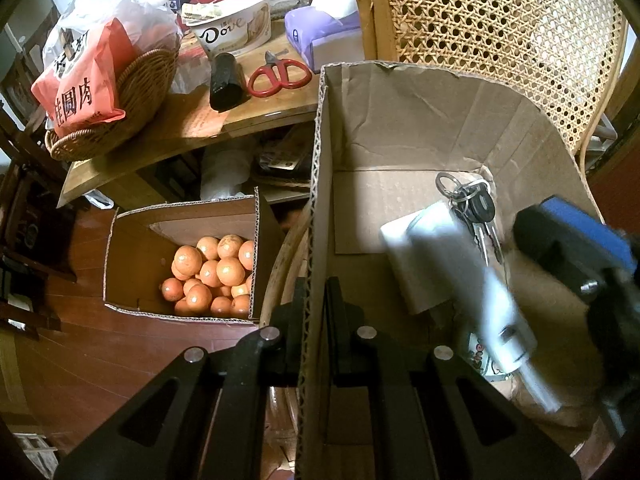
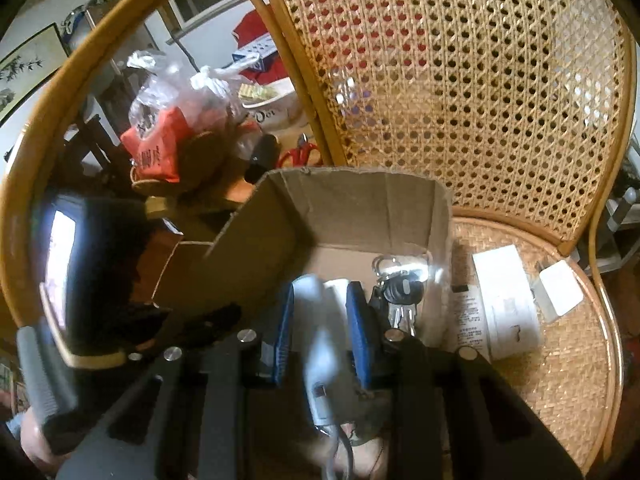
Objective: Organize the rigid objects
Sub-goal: 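Carry the light blue cylinder into the box and release it beside the charger, then move the right gripper back over the seat to the keys by the white tube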
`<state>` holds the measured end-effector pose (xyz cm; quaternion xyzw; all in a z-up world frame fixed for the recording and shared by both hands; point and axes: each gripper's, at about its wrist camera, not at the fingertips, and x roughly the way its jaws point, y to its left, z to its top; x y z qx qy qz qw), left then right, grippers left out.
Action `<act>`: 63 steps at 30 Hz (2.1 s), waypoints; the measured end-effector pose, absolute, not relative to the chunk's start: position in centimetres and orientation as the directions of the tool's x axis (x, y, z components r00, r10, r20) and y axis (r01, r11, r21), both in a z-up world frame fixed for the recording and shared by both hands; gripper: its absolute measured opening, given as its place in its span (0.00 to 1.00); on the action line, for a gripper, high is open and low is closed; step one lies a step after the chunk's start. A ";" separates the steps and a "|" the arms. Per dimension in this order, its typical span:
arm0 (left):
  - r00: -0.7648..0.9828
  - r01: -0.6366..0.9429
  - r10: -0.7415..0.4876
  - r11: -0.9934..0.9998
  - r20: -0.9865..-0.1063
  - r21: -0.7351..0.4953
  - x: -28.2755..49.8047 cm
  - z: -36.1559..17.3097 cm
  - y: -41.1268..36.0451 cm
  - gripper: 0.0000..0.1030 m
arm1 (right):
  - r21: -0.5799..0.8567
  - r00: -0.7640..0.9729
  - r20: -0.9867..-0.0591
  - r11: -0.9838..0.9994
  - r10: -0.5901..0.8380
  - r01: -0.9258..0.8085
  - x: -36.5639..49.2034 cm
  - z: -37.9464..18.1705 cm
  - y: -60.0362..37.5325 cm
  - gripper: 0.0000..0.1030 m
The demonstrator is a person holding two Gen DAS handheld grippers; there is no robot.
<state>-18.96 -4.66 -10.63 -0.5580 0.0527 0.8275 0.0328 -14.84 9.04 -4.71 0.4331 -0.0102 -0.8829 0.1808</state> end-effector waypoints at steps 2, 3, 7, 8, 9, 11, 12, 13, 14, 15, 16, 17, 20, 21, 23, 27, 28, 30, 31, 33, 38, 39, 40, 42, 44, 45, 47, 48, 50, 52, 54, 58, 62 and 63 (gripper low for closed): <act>-0.375 -0.111 -0.001 -0.993 -0.927 0.046 -19.0 -10.5 -4.7 0.07 | 0.166 -0.568 -0.755 -0.933 -0.329 0.320 -14.6 -4.0 9.2 0.28; -0.375 -0.111 -0.001 -0.993 -0.927 0.046 -18.9 -10.5 -4.7 0.07 | 0.163 -0.570 -0.754 -0.933 -0.327 0.320 -14.4 -3.7 9.3 0.29; -0.375 -0.111 0.000 -0.993 -0.927 0.045 -18.8 -10.5 -4.6 0.07 | 0.144 -0.581 -0.749 -0.935 -0.317 0.324 -13.6 -2.4 10.3 0.50; -0.375 -0.111 0.000 -0.993 -0.927 0.045 -18.9 -10.5 -4.7 0.07 | 0.128 -0.590 -0.746 -0.936 -0.308 0.327 -13.3 -2.1 10.6 0.53; -0.375 -0.111 -0.001 -0.993 -0.927 0.046 -18.8 -10.5 -4.7 0.07 | 0.101 -0.603 -0.742 -0.939 -0.291 0.329 -12.8 -1.7 10.9 0.54; -0.375 -0.111 0.001 -0.993 -0.927 0.044 -18.9 -10.5 -4.7 0.07 | 0.064 -0.621 -0.737 -0.943 -0.266 0.328 -12.2 -1.2 11.6 0.62; -0.375 -0.111 0.000 -0.993 -0.927 0.044 -18.8 -10.5 -4.6 0.07 | 0.053 -0.630 -0.732 -0.944 -0.258 0.325 -11.8 -1.0 12.0 0.68; -0.375 -0.110 0.000 -0.993 -0.927 0.045 -18.8 -10.5 -4.6 0.07 | 0.051 -0.635 -0.729 -0.945 -0.257 0.324 -11.7 -0.9 12.4 0.69; -0.375 -0.110 -0.001 -0.993 -0.927 0.046 -18.8 -10.5 -4.6 0.07 | 0.048 -0.640 -0.726 -0.947 -0.252 0.318 -11.4 -0.7 12.9 0.70; -0.376 -0.111 -0.003 -0.993 -0.927 0.048 -18.8 -10.5 -4.6 0.07 | 0.046 -0.639 -0.729 -0.949 -0.246 0.313 -11.2 -0.7 13.4 0.71; -0.376 -0.111 -0.003 -0.993 -0.927 0.048 -18.8 -10.5 -4.7 0.07 | 0.046 -0.637 -0.732 -0.950 -0.243 0.310 -11.1 -0.6 13.8 0.71; -0.376 -0.110 -0.004 -0.993 -0.927 0.048 -18.8 -10.4 -4.7 0.07 | 0.047 -0.630 -0.739 -0.951 -0.238 0.305 -11.0 -0.7 14.1 0.73; -0.376 -0.106 -0.004 -0.993 -0.926 0.047 -18.8 -10.4 -4.8 0.07 | 0.055 -0.611 -0.758 -0.957 -0.226 0.286 -10.8 -1.0 15.3 0.75; -0.376 -0.105 -0.004 -0.993 -0.927 0.047 -18.9 -10.4 -4.7 0.07 | 0.057 -0.606 -0.764 -0.958 -0.222 0.279 -10.7 -1.2 15.6 0.75; -0.376 -0.104 -0.006 -0.993 -0.927 0.048 -18.9 -10.4 -4.7 0.07 | 0.058 -0.594 -0.776 -0.963 -0.210 0.263 -10.5 -1.7 16.4 0.75; -0.376 -0.105 -0.004 -0.993 -0.927 0.047 -18.9 -10.4 -4.7 0.07 | 0.034 -0.575 -0.799 -0.968 -0.175 0.248 -10.0 -2.7 18.2 0.79; -0.376 -0.105 -0.004 -0.993 -0.927 0.047 -18.9 -10.4 -4.7 0.07 | 0.028 -0.576 -0.800 -0.970 -0.168 0.243 -9.8 -2.9 18.5 0.82; -0.376 -0.106 -0.006 -0.993 -0.927 0.049 -18.9 -10.3 -4.7 0.07 | 0.013 -0.572 -0.807 -0.972 -0.148 0.233 -9.6 -3.3 19.0 0.90; -0.376 -0.105 -0.007 -0.993 -0.926 0.050 -18.9 -10.3 -4.7 0.07 | 0.006 -0.568 -0.811 -0.972 -0.142 0.234 -9.5 -3.5 19.3 0.90; -0.377 -0.106 -0.009 -0.993 -0.926 0.053 -18.9 -10.3 -4.7 0.07 | 0.004 -0.563 -0.815 -0.973 -0.136 0.229 -9.4 -3.9 19.6 0.90; -0.377 -0.105 -0.008 -0.993 -0.926 0.051 -19.0 -10.4 -4.7 0.07 | 0.007 -0.522 -0.844 -0.974 -0.127 0.226 -9.3 -6.1 20.1 0.90; -0.377 -0.105 -0.008 -0.993 -0.926 0.051 -19.0 -10.5 -4.6 0.07 | -0.007 -0.515 -0.849 -0.973 -0.116 0.231 -9.3 -6.7 20.0 0.90; -0.377 -0.104 -0.007 -0.993 -0.926 0.050 -19.0 -10.5 -4.6 0.07 | -0.019 -0.515 -0.851 -0.973 -0.106 0.232 -9.2 -7.1 19.8 0.90; -0.377 -0.104 -0.009 -0.993 -0.926 0.051 -19.0 -10.5 -4.6 0.07 | -0.039 -0.513 -0.854 -0.970 -0.092 0.240 -9.0 -7.8 19.5 0.90; -0.377 -0.103 -0.007 -0.993 -0.926 0.050 -19.0 -10.5 -4.6 0.07 | -0.037 -0.509 -0.855 -0.968 -0.099 0.250 -8.9 -8.5 19.1 0.90; -0.376 -0.102 -0.006 -0.994 -0.926 0.048 -19.0 -10.5 -4.6 0.07 | -0.030 -0.504 -0.857 -0.966 -0.109 0.259 -8.7 -8.8 19.0 0.90; -0.376 -0.102 -0.003 -0.994 -0.927 0.045 -19.0 -10.5 -4.6 0.07 | -0.025 -0.496 -0.860 -0.961 -0.119 0.275 -8.6 -9.2 18.7 0.90; -0.375 -0.102 -0.001 -0.994 -0.927 0.042 -19.0 -10.6 -4.7 0.07 | -0.035 -0.489 -0.865 -0.958 -0.114 0.286 -8.5 -9.5 18.4 0.90; -0.374 -0.103 0.002 -0.994 -0.927 0.039 -19.0 -10.6 -4.7 0.07 | -0.051 -0.477 -0.872 -0.951 -0.106 0.305 -8.3 -10.0 18.0 0.90; -0.374 -0.104 0.004 -0.994 -0.927 0.037 -19.0 -10.5 -4.8 0.07 | -0.056 -0.469 -0.877 -0.946 -0.106 0.318 -8.1 -10.4 17.6 0.90; -0.374 -0.106 0.003 -0.994 -0.928 0.039 -19.0 -10.6 -4.8 0.07 | -0.064 -0.460 -0.882 -0.940 -0.104 0.335 -7.9 -11.0 17.2 0.90; -0.373 -0.105 0.004 -0.994 -0.928 0.038 -19.0 -10.6 -4.8 0.08 | -0.092 -0.451 -0.889 -0.936 -0.077 0.340 -8.1 -12.2 16.8 0.90; -0.373 -0.104 0.004 -0.994 -0.928 0.038 -19.0 -10.6 -4.8 0.08 | -0.089 -0.448 -0.892 -0.946 -0.063 0.312 -8.5 -13.2 16.8 0.90; -0.373 -0.104 0.005 -0.994 -0.928 0.037 -19.0 -10.6 -4.8 0.08 | -0.079 -0.453 -0.889 -0.952 -0.067 0.296 -8.5 -13.4 17.0 0.90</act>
